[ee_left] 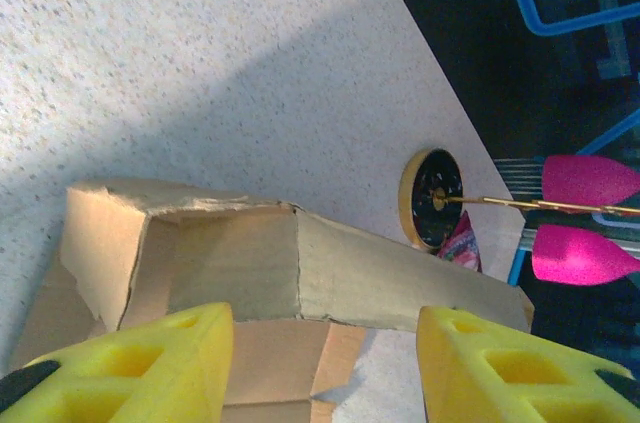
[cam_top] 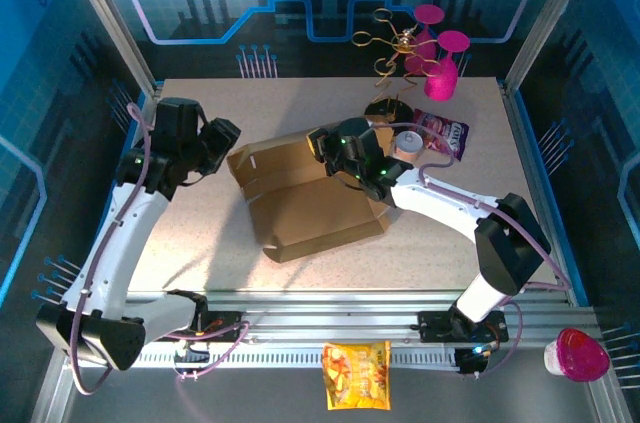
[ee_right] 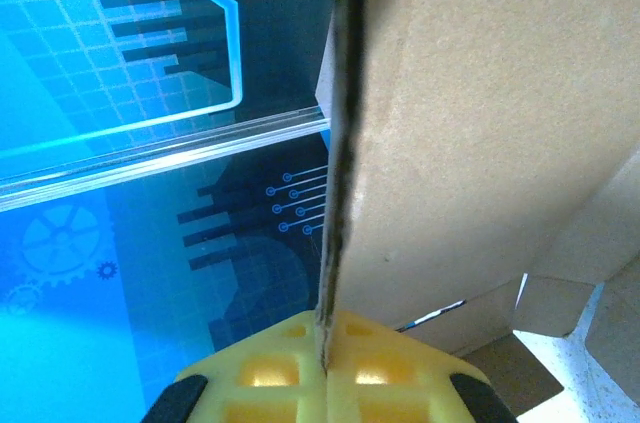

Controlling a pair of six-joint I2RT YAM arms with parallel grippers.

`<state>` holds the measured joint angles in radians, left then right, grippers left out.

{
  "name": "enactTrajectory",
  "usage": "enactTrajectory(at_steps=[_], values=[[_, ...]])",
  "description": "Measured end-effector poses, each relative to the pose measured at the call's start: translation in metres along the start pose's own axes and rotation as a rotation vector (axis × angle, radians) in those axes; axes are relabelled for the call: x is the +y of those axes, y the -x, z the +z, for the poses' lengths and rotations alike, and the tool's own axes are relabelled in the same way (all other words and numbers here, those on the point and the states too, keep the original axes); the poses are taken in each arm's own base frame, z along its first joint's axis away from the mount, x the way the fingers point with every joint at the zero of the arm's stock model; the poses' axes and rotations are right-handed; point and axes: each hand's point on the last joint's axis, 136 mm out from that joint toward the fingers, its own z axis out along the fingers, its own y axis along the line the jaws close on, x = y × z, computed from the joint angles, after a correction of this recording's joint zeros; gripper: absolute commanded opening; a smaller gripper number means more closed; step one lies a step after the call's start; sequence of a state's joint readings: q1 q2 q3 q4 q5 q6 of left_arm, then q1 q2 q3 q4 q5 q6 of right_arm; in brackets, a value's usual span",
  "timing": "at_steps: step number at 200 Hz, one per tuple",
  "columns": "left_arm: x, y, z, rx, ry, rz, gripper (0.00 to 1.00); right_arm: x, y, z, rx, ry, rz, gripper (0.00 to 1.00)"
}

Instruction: Fold the paper box

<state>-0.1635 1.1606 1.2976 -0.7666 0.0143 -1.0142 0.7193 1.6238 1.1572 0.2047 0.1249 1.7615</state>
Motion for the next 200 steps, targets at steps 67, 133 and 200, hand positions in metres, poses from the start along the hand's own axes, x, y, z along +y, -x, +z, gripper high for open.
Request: enactTrajectory(at_steps=[67,133,200], values=[[0.009,-0.016,0.041,0.097,0.012,-0.057,0.47,-0.006,-0.002,0.006,0.024,-0.010,0.002,0.00],[0.006,-0.029,0.055,0.143,-0.004,-0.072,0.42,-0.005,-0.001,0.009,0.025,0.001,0.003,0.00],[0.018,-0.025,0.048,0.105,0.052,-0.056,0.49,-0.003,-0.001,0.009,0.025,0.009,0.004,0.00]])
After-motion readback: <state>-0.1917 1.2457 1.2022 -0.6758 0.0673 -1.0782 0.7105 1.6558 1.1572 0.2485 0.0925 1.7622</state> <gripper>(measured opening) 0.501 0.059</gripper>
